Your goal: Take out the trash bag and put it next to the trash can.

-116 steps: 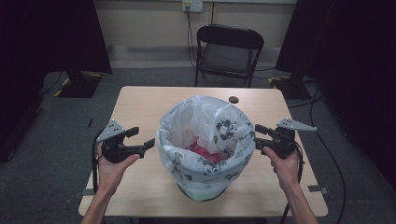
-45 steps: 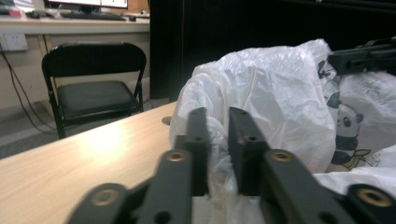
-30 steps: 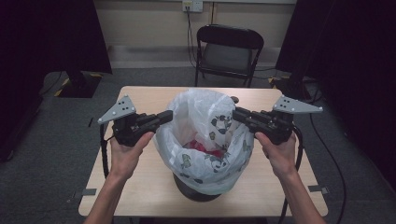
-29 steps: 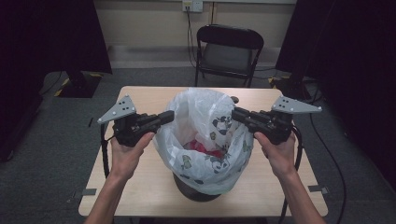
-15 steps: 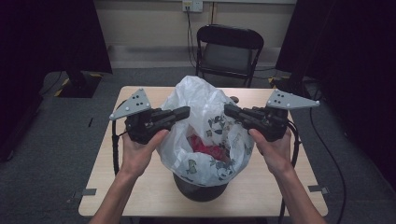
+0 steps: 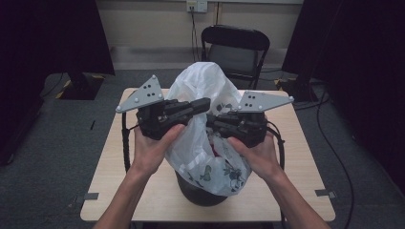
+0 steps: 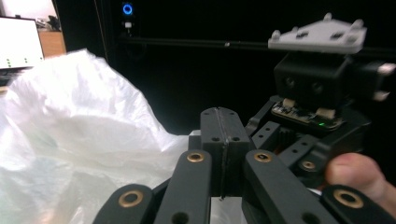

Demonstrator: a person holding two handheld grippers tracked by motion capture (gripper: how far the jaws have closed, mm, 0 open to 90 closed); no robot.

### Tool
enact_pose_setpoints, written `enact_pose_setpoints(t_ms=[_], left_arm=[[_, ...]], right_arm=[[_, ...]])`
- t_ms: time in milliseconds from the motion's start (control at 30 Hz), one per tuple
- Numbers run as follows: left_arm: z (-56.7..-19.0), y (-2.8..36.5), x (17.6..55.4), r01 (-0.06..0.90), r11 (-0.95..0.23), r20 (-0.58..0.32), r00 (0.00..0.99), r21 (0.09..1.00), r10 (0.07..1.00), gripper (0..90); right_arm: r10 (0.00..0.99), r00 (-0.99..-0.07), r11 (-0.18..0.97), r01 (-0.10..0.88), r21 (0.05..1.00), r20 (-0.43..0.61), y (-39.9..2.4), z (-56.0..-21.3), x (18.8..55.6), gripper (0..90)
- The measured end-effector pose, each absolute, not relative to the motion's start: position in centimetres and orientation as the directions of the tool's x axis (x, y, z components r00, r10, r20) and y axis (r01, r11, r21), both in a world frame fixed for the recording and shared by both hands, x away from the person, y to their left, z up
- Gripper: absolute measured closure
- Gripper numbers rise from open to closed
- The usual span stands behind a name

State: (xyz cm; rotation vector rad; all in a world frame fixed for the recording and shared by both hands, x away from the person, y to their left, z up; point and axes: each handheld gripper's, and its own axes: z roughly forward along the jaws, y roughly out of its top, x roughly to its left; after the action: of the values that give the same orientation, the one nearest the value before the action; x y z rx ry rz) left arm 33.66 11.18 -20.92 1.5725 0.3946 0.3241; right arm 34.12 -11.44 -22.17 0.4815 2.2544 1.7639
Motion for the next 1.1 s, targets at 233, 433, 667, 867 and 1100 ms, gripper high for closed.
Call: enact_pose_setpoints(t_ms=[233,433,667,867,1100], left_arm=[[-22.5,12.5,35.2,0.110,0.032,-0.114,0.922,0.993,0.371,63.1],[-23.2,13.2,35.8,0.158,0.072,-0.173,0.940,0.985,0.294,36.1],[-23.9,13.3,35.4,0.134,-0.012,-0.121,0.925,0.991,0.360,30.3],[-24.1,12.5,35.2,0.097,-0.089,-0.053,0.914,0.991,0.402,82.1],[-23.6,13.9,35.6,0.110,-0.003,-0.099,0.906,0.994,0.411,90.0]], right_arm=[[0.359,-0.932,0.187,0.123,0.975,0.048,-11.0,-22.4,34.4,90.0],[0.362,-0.931,0.157,0.119,0.980,0.054,-11.2,-22.4,34.4,90.0],[0.384,-0.920,0.086,0.117,0.989,0.075,-12.3,-21.8,34.7,90.0],[0.383,-0.921,0.065,0.106,0.992,0.073,-12.7,-21.0,34.4,90.0],[0.437,-0.896,0.084,0.134,0.987,0.084,-14.0,-21.6,34.3,31.7]])
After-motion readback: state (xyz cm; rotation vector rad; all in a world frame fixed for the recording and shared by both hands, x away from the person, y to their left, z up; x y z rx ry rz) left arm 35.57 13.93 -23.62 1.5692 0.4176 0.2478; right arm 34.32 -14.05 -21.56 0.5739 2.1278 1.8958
